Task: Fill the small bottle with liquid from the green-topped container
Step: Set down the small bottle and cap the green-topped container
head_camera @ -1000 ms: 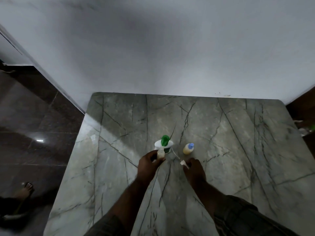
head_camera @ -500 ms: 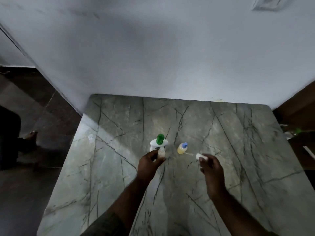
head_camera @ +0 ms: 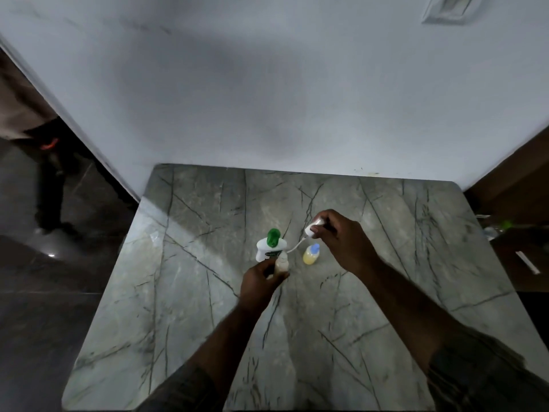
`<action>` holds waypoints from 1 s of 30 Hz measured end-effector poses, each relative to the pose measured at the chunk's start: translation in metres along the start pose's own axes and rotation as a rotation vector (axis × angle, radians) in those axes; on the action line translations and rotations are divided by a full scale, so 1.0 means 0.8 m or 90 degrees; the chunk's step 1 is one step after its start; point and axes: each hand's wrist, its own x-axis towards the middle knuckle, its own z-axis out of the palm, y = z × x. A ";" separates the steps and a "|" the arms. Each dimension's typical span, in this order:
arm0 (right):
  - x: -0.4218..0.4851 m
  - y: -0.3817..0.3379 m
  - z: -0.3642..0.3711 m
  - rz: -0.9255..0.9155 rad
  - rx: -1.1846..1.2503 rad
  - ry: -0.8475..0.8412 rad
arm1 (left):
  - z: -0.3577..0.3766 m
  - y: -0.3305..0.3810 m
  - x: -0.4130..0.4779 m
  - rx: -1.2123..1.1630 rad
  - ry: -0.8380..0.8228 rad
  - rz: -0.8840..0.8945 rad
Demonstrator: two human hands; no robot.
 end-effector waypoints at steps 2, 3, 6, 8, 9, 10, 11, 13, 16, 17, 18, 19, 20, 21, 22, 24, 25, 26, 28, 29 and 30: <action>0.005 -0.002 0.003 -0.021 -0.028 -0.018 | 0.001 0.001 0.001 0.000 -0.001 -0.001; 0.007 -0.003 0.005 -0.024 -0.030 -0.026 | 0.002 0.002 0.001 0.004 -0.002 0.000; 0.012 -0.001 0.013 -0.019 -0.028 -0.040 | 0.003 0.002 0.005 0.017 0.004 0.000; 0.013 -0.002 0.018 -0.024 -0.044 -0.049 | 0.004 0.003 0.006 0.021 0.009 0.004; 0.014 -0.002 0.020 -0.027 -0.047 -0.055 | 0.004 0.003 0.007 0.023 0.009 0.005; 0.014 -0.001 0.023 -0.028 -0.048 -0.061 | 0.004 0.003 0.007 0.024 0.008 0.006; 0.014 -0.001 0.024 -0.030 -0.048 -0.064 | 0.003 0.003 0.007 0.025 0.006 0.007; 0.016 -0.001 0.026 -0.035 -0.049 -0.052 | 0.003 0.002 0.007 0.033 0.000 0.011; 0.019 -0.005 0.025 -0.032 -0.031 -0.011 | 0.003 -0.002 0.008 0.034 0.001 0.007; 0.020 -0.005 0.024 -0.034 -0.024 -0.003 | 0.003 -0.004 0.009 0.034 0.001 0.004; 0.021 -0.006 0.024 -0.038 -0.019 -0.002 | 0.004 -0.004 0.009 0.036 -0.001 0.002; 0.021 -0.007 0.025 -0.044 -0.016 -0.007 | 0.004 -0.004 0.010 0.038 -0.002 0.002; 0.022 -0.005 0.027 -0.048 -0.019 -0.014 | 0.005 -0.004 0.010 0.037 -0.003 0.001; 0.022 -0.004 0.029 -0.051 -0.028 -0.024 | 0.005 -0.004 0.010 0.033 -0.003 0.003; 0.021 -0.002 0.032 -0.049 -0.041 -0.037 | 0.006 -0.003 0.010 0.031 -0.003 0.005; 0.019 0.004 0.037 -0.043 -0.058 -0.067 | 0.007 -0.003 0.011 0.031 -0.004 0.009; 0.018 0.007 0.039 -0.039 -0.063 -0.084 | 0.007 -0.003 0.012 0.029 -0.006 0.008; 0.016 0.009 0.041 -0.037 -0.069 -0.103 | 0.007 -0.004 0.013 0.027 -0.007 0.008; 0.015 0.010 0.044 -0.029 -0.080 -0.150 | 0.007 -0.007 0.016 0.035 -0.010 0.010; 0.015 0.009 0.045 -0.023 -0.086 -0.173 | 0.007 -0.009 0.016 0.032 -0.012 0.008; 0.016 0.009 0.045 -0.020 -0.097 -0.192 | 0.007 -0.011 0.015 0.022 -0.013 0.005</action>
